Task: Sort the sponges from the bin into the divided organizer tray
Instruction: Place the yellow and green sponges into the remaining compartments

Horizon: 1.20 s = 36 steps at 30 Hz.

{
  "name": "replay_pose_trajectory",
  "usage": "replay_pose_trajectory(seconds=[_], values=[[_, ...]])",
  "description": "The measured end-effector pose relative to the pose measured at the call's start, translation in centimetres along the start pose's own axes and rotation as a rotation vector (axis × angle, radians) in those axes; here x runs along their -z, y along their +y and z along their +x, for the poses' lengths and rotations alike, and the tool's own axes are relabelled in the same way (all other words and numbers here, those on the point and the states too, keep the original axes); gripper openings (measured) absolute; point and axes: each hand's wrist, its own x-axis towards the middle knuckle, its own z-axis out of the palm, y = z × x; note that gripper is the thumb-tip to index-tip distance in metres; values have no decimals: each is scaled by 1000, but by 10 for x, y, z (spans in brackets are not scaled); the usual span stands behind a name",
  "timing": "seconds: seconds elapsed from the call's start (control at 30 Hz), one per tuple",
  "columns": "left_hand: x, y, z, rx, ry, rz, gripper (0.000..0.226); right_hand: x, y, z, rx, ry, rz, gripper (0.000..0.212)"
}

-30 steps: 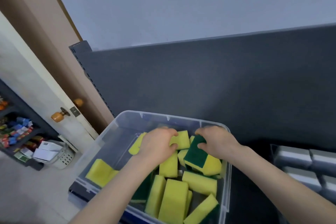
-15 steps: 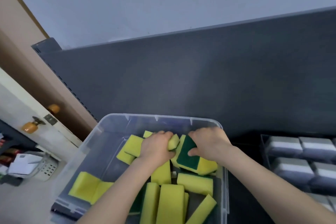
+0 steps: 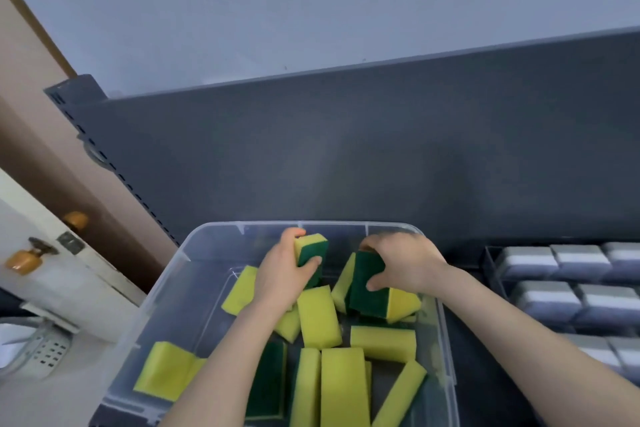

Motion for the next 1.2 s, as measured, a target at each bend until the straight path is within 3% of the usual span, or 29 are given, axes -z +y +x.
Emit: replay_pose_trajectory(seconds=[0.1, 0.23, 0.4, 0.57, 0.7, 1.2], values=[[5, 2, 1, -42, 40, -39, 56, 0, -1, -1, -19, 32, 40, 67], [7, 4, 1, -124, 44, -43, 44, 4, -5, -3, -63, 61, 65, 69], [11, 9, -3, -171, 78, -48, 41, 13, -16, -9, -138, 113, 262, 61], [18, 15, -5, -211, 113, -93, 40, 14, -36, -34, -210, 318, 368, 40], [22, 22, -9, -252, 130, -123, 40, 15, -50, -59, -361, 508, 440, 48], [47, 92, -50, -448, 203, -446, 37, 28, -53, -180, -594, 933, 557, 34]])
